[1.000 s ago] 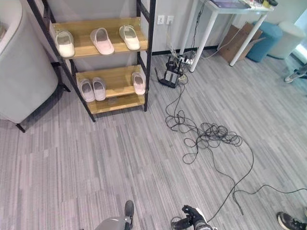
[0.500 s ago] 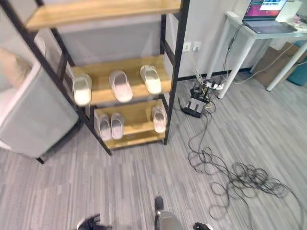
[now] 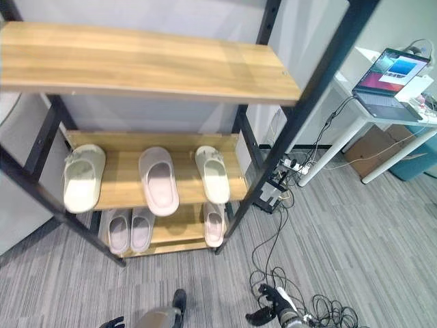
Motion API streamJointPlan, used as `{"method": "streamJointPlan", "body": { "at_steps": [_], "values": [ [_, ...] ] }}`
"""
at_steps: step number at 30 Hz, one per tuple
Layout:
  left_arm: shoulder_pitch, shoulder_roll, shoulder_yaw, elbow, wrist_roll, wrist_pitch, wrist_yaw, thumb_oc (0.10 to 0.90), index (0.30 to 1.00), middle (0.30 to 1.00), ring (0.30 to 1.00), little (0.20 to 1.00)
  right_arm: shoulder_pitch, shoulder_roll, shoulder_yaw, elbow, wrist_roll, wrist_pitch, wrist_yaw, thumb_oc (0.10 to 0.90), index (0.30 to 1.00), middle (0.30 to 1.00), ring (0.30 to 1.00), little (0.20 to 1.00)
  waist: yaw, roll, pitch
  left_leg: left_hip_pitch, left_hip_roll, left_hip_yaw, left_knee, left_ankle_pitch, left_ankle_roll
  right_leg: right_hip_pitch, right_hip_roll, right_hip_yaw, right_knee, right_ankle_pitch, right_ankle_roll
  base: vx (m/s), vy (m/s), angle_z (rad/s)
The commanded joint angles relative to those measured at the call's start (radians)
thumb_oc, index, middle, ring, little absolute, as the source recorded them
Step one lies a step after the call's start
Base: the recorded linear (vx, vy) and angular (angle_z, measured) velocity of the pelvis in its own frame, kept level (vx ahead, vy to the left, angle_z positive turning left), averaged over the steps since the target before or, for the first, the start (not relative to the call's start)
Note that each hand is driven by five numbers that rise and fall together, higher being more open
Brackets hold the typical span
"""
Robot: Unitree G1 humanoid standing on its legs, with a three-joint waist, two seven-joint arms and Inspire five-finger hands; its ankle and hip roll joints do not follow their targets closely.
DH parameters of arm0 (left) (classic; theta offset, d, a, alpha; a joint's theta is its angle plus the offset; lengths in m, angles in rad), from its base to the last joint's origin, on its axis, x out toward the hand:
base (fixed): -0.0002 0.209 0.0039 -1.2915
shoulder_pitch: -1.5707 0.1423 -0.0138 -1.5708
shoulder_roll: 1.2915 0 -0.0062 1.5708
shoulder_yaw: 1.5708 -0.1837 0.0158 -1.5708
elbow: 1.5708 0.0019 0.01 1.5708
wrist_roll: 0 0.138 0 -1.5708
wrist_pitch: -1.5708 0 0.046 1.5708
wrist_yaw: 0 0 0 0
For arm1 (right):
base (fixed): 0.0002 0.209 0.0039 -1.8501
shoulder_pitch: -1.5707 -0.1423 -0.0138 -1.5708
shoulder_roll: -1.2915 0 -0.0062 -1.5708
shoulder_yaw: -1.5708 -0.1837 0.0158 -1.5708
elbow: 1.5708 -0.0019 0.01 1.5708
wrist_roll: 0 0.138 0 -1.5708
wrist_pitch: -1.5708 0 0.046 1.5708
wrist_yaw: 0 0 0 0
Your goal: Arrange the slippers neatly on the shoe rack.
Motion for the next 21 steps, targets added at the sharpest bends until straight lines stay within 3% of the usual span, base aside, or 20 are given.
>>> {"method": "streamJointPlan", "body": {
  "at_steps": [1, 4, 5, 6, 8, 9, 11, 12, 13, 15, 19, 21],
  "values": [
    [-0.025, 0.035, 0.012, -0.001, 0.028, -0.001, 0.038, 0.800, 0.900, 0.900, 0.900, 0.900, -0.040, -0.045, 0.002, -0.069, -0.069, -0.021, -0.005, 0.800, 0.900, 0.900, 0.900, 0.900, 0.012, 0.022, 0.029, 0.043, 0.077, -0.019, 0.134, -0.165, -0.091, -0.048, -0.019, 0.033, -0.033, 0.283, 0.078, 0.04, -0.001, 0.20],
    [-0.024, 0.044, 0.001, -0.011, 0.051, -0.005, 0.057, 0.800, 0.900, 0.900, 0.900, 0.900, -0.038, -0.030, 0.008, -0.076, -0.069, -0.028, -0.004, 0.800, 0.900, 0.900, 0.900, 0.900, 0.008, 0.041, 0.027, 0.064, 0.097, -0.032, 0.109, -0.169, -0.095, -0.056, -0.085, 0.035, -0.077, 0.287, 0.057, 0.02, -0.060, 0.29],
    [-0.024, 0.044, 0.001, -0.011, 0.051, -0.005, 0.057, 0.800, 0.900, 0.900, 0.900, 0.900, -0.038, -0.030, 0.008, -0.076, -0.069, -0.028, -0.004, 0.800, 0.900, 0.900, 0.900, 0.900, 0.007, 0.041, 0.028, 0.064, 0.096, -0.033, 0.110, -0.170, -0.095, -0.054, -0.086, 0.034, -0.077, 0.286, 0.057, 0.01, -0.104, 0.37],
    [-0.024, 0.047, -0.008, -0.017, 0.062, -0.008, 0.060, 0.800, 0.900, 0.900, 0.900, 0.900, -0.047, -0.029, 0.012, -0.075, -0.077, -0.026, -0.002, 0.800, 0.900, 0.900, 0.900, 0.900, 0.007, 0.052, 0.023, 0.060, 0.112, -0.046, 0.111, -0.172, -0.105, -0.052, -0.144, 0.028, -0.145, 0.298, 0.049, 0.01, -0.077, 0.29],
    [-0.022, 0.047, -0.015, -0.018, 0.074, -0.012, 0.066, 0.800, 0.900, 0.900, 0.900, 0.900, -0.050, -0.029, 0.017, -0.070, -0.086, -0.024, -0.001, 0.800, 0.900, 0.900, 0.900, 0.900, 0.005, 0.050, 0.020, 0.061, 0.112, -0.057, 0.111, -0.174, -0.110, -0.055, -0.160, 0.049, -0.195, 0.317, 0.051, 0.02, -0.151, 0.19],
    [-0.017, 0.045, -0.026, -0.026, 0.087, -0.022, 0.076, 0.800, 0.900, 0.900, 0.900, 0.900, -0.050, -0.032, 0.029, -0.075, -0.109, -0.025, -0.006, 0.800, 0.900, 0.900, 0.900, 0.900, 0.003, 0.035, 0.014, 0.059, 0.104, -0.065, 0.116, -0.177, -0.118, -0.036, -0.156, 0.099, -0.284, 0.353, 0.073, 0.02, -0.319, 0.12],
    [-0.008, 0.048, -0.031, -0.082, 0.072, -0.055, 0.089, 0.800, 0.900, 0.900, 0.900, 0.900, -0.047, -0.035, 0.037, -0.095, -0.130, -0.035, -0.015, 0.800, 0.900, 0.900, 0.900, 0.900, 0.023, 0.004, -0.003, 0.031, 0.102, -0.083, 0.127, -0.166, -0.138, 0.033, -0.112, 0.122, -0.432, 0.303, 0.089, -0.04, -0.346, 0.13],
    [-0.008, 0.048, -0.031, -0.082, 0.072, -0.055, 0.089, 0.800, 0.900, 0.900, 0.900, 0.900, -0.047, -0.035, 0.037, -0.094, -0.130, -0.035, -0.015, 0.800, 0.900, 0.900, 0.900, 0.900, 0.023, 0.004, -0.003, 0.032, 0.102, -0.083, 0.127, -0.165, -0.139, 0.034, -0.111, 0.121, -0.433, 0.303, 0.089, -0.09, -0.395, 0.34],
    [0.005, 0.051, -0.033, -0.192, 0.010, -0.099, 0.090, 0.800, 0.900, 0.900, 0.900, 0.900, -0.043, -0.042, 0.058, -0.116, -0.132, -0.053, -0.021, 0.800, 0.900, 0.900, 0.900, 0.900, 0.033, 0.002, -0.003, 0.039, 0.120, -0.125, 0.084, -0.134, -0.160, 0.044, -0.069, 0.137, -0.455, 0.285, 0.073, -0.05, -0.257, 0.41],
    [0.006, 0.051, -0.033, -0.193, 0.010, -0.099, 0.090, 0.800, 0.900, 0.900, 0.900, 0.900, -0.043, -0.042, 0.058, -0.117, -0.132, -0.053, -0.021, 0.800, 0.900, 0.900, 0.900, 0.900, 0.032, 0.002, -0.002, 0.041, 0.120, -0.126, 0.082, -0.133, -0.160, 0.046, -0.069, 0.137, -0.456, 0.285, 0.072, -0.03, -0.199, 0.87],
    [0.043, 0.062, -0.061, -0.373, -0.022, -0.134, 0.086, 0.800, 0.900, 0.900, 0.900, 0.900, -0.043, -0.060, 0.073, -0.133, -0.142, -0.081, -0.030, 0.800, 0.900, 0.900, 0.900, 0.900, 0.042, 0.008, -0.004, 0.054, 0.163, -0.179, 0.030, -0.088, -0.188, 0.078, -0.023, 0.108, -0.492, 0.254, 0.040, -0.05, -0.258, 0.17],
    [0.024, 0.078, -0.109, -0.528, -0.012, -0.146, 0.088, 0.800, 0.900, 0.900, 0.900, 0.900, -0.059, -0.070, 0.071, -0.135, -0.145, -0.086, -0.057, 0.800, 0.900, 0.900, 0.900, 0.900, 0.040, 0.016, 0.034, -0.019, 0.195, -0.167, 0.056, -0.038, -0.220, 0.085, -0.009, 0.040, -0.500, 0.225, 0.017, -0.22, -0.307, 0.87]
  ]
}}
